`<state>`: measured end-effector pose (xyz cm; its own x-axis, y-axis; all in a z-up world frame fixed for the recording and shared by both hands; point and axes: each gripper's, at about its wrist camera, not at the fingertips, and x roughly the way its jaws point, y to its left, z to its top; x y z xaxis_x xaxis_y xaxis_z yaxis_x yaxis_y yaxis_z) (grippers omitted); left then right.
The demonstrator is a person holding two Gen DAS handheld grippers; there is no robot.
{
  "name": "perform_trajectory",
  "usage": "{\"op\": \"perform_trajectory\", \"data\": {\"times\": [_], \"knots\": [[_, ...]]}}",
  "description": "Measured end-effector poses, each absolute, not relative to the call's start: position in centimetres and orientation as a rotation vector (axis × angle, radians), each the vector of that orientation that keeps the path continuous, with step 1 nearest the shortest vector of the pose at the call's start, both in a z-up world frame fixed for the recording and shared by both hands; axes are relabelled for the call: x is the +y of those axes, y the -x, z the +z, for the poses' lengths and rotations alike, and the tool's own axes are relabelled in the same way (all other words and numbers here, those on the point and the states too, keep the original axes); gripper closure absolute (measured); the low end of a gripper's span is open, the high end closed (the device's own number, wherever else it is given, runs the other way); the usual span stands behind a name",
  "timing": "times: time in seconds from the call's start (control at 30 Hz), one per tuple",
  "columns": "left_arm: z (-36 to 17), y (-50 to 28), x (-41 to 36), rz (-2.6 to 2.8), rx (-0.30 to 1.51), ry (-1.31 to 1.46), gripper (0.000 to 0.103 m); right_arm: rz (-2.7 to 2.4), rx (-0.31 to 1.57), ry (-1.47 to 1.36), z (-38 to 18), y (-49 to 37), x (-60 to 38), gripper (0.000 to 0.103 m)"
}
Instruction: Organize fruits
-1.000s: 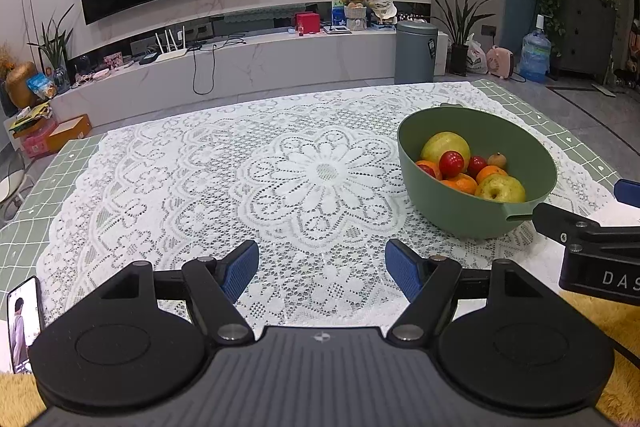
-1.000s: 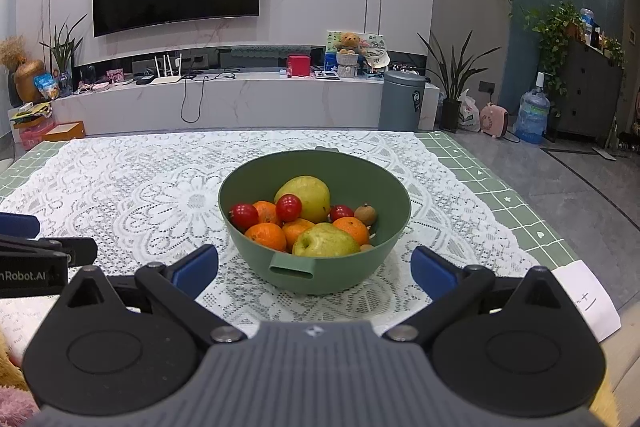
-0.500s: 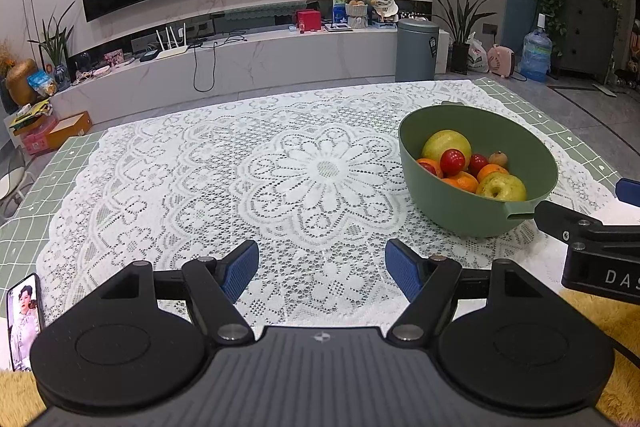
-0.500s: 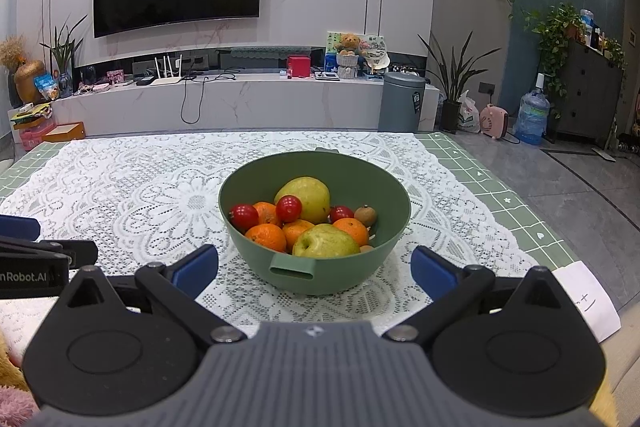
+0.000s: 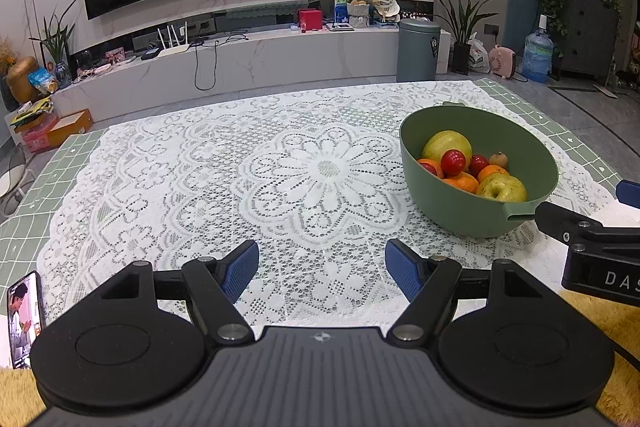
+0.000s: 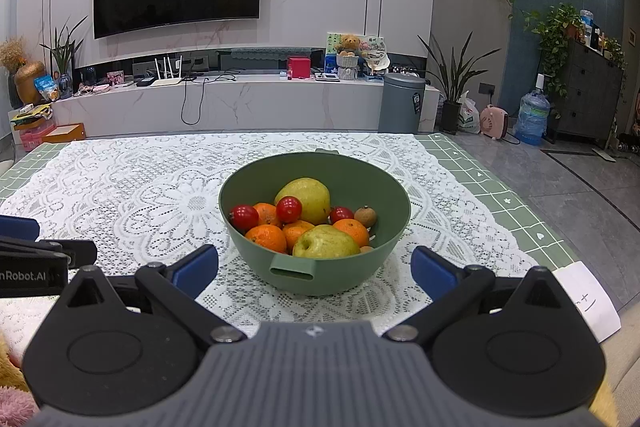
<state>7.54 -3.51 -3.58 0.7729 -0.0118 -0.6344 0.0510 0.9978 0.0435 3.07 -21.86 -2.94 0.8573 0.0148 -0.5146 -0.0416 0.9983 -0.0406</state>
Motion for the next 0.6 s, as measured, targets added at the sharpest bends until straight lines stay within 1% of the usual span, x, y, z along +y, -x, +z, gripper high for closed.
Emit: {"op": "perform_trajectory", "data": {"times": [0.6], "knots": [[-3.34, -7.38, -3.67, -0.041, 0.675, -0.07, 0.018, 0.029, 0.54, 0.052, -3.01, -3.06, -21.88, 0.004]]}}
